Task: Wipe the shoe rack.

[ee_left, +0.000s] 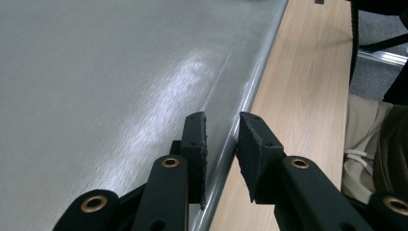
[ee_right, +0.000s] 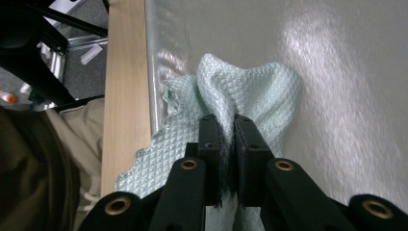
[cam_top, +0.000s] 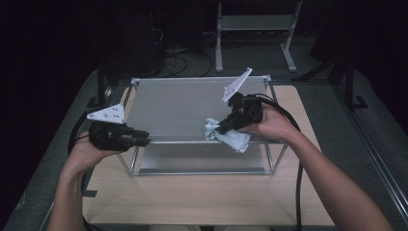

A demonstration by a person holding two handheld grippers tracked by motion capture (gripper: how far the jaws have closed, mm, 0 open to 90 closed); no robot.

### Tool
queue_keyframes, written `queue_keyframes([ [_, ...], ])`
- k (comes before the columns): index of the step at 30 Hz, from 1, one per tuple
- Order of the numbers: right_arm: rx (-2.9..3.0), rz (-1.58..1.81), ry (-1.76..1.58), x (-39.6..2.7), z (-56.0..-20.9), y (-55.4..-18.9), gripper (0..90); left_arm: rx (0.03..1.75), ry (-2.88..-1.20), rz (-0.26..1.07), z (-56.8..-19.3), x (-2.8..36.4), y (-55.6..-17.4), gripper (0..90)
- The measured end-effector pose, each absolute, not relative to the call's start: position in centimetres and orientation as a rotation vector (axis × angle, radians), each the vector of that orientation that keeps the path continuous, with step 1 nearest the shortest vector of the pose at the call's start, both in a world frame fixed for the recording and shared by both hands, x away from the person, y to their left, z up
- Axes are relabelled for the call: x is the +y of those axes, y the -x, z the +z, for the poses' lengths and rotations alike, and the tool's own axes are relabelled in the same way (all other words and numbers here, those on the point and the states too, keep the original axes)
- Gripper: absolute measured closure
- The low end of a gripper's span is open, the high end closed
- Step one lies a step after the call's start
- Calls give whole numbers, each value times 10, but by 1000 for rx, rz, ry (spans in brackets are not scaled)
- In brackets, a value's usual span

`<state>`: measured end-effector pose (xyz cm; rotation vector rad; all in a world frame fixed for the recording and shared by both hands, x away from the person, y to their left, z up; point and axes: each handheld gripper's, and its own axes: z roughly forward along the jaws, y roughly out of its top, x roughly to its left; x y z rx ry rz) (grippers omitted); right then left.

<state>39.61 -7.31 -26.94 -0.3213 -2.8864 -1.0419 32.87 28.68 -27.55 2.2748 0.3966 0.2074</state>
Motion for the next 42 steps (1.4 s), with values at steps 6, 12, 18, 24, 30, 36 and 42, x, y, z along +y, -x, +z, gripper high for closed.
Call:
queue_keyframes([
  [6, -2899, -1057, 265, -51, -269, -396, 824, 384, -2282, 183, -275, 282, -332, 729],
  [12, -2883, -1057, 376, -106, -270, -392, 824, 382, -2283, 186, -276, 286, -332, 731],
  [18, -2873, -1105, 465, -147, -273, -384, 825, 386, -2289, 194, -275, 285, -330, 730],
  [24, -2902, -1087, 413, -124, -271, -385, 825, 401, -2292, 207, -275, 287, -330, 729],
  [30, -2906, -1087, 396, -111, -271, -385, 825, 405, -2288, 198, -275, 289, -331, 729],
  [36, -2928, -1083, 381, -90, -270, -381, 824, 413, -2301, 214, -274, 287, -329, 728],
  [42, -2934, -1072, 416, -98, -268, -377, 824, 422, -2298, 234, -275, 286, -326, 727],
])
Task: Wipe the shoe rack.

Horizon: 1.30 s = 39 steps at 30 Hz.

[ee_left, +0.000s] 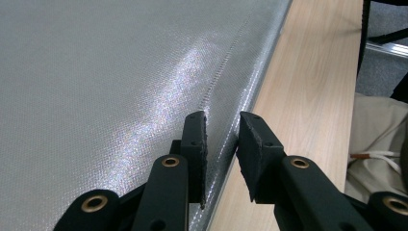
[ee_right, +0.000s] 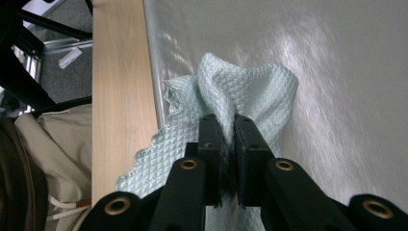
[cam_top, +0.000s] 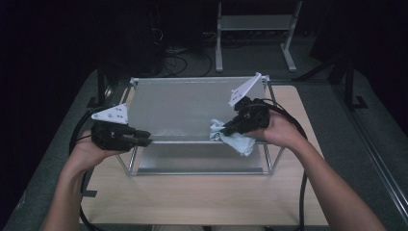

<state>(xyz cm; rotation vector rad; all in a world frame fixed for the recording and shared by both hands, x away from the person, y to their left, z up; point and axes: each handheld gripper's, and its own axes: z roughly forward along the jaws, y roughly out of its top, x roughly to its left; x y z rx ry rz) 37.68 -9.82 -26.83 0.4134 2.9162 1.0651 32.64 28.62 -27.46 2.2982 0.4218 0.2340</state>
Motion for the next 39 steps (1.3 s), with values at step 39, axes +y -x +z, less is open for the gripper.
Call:
queue_keyframes([
  [39, 2939, 1090, -388, -109, -273, -401, 826, 402, -2288, 203, -276, 284, -333, 729],
])
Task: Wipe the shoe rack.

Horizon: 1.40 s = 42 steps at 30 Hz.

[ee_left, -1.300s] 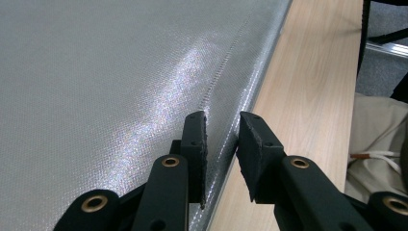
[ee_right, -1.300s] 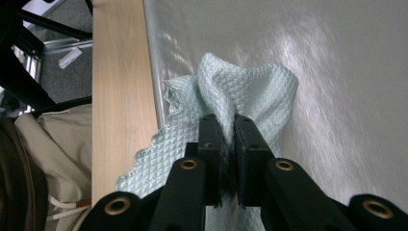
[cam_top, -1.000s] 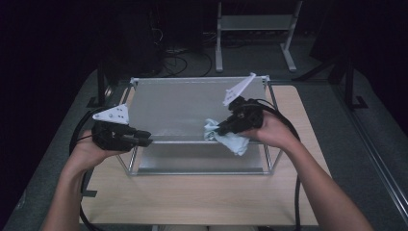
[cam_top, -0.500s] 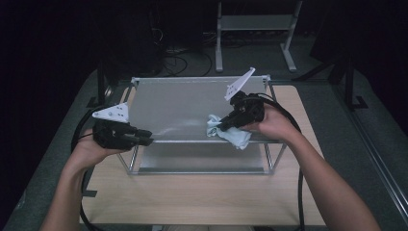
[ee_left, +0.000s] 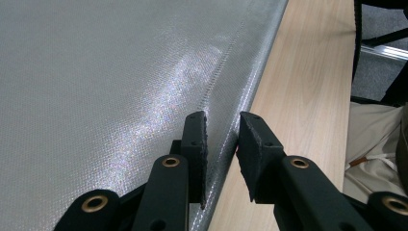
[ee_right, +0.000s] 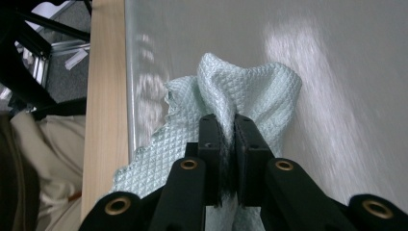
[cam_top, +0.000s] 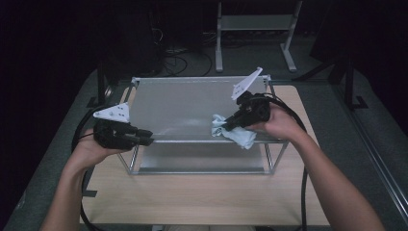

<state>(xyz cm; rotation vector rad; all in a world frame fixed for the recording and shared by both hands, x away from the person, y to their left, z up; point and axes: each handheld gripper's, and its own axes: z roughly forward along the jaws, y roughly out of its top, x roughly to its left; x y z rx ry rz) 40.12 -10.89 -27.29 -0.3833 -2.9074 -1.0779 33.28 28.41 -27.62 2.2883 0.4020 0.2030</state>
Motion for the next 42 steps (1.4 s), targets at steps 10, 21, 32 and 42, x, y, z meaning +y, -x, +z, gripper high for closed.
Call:
queue_keyframes([
  [10, -2931, -1056, 462, -134, -273, -413, 826, 401, -2291, 212, -276, 284, -332, 728],
  [21, -2940, -999, 451, -132, -269, -423, 824, 390, -2302, 217, -275, 282, -331, 728],
  [32, -2937, -1004, 326, -74, -270, -432, 820, 371, -2328, 218, -273, 280, -332, 728],
  [42, -2909, -1011, 472, -157, -271, -422, 824, 373, -2324, 206, -274, 281, -333, 729],
])
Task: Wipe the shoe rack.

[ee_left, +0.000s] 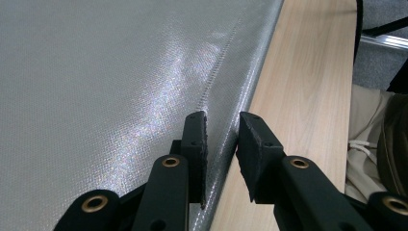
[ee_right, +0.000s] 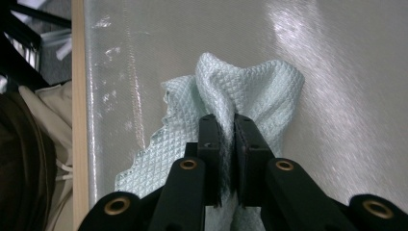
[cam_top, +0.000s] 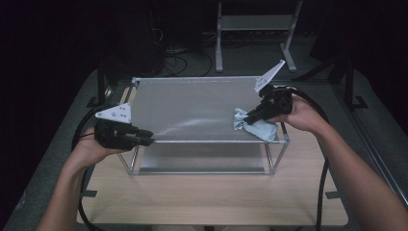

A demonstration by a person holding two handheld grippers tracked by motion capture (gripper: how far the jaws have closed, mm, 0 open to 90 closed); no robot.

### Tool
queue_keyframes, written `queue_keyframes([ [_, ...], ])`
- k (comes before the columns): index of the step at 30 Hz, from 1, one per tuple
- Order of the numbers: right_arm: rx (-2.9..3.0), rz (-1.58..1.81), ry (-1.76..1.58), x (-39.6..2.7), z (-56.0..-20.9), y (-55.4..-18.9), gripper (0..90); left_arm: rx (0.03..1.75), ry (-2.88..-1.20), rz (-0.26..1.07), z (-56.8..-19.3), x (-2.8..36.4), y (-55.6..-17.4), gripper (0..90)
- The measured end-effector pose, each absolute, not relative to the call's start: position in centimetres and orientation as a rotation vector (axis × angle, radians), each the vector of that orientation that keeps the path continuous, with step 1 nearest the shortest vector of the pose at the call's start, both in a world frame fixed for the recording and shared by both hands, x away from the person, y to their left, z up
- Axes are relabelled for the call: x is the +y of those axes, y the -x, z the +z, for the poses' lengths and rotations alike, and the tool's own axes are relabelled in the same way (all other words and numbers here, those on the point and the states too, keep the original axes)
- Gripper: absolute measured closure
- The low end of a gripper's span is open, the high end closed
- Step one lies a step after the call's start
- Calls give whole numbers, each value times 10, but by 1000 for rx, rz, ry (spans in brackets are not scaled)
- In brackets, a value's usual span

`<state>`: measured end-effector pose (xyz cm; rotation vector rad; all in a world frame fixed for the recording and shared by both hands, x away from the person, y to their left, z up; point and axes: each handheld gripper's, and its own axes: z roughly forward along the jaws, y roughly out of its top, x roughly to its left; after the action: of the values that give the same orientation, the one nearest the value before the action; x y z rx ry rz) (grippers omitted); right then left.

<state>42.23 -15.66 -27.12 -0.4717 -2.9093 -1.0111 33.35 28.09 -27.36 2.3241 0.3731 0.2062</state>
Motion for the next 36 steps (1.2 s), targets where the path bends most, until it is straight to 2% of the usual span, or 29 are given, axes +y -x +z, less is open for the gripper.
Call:
queue_keyframes([
  [17, -2954, -998, 312, -37, -272, -439, 822, 370, -2313, 194, -275, 283, -335, 729],
  [26, -2983, -1000, 265, -1, -271, -440, 820, 361, -2319, 186, -274, 282, -336, 727],
  [29, -2976, -984, 259, -7, -269, -441, 817, 365, -2320, 195, -274, 282, -335, 726],
  [33, -2963, -966, 330, -51, -269, -440, 818, 357, -2310, 184, -275, 283, -336, 728],
  [34, -2963, -966, 330, -51, -269, -440, 818, 357, -2310, 184, -275, 283, -336, 728],
  [36, -2963, -957, 408, -92, -268, -437, 818, 356, -2311, 183, -275, 283, -336, 728],
])
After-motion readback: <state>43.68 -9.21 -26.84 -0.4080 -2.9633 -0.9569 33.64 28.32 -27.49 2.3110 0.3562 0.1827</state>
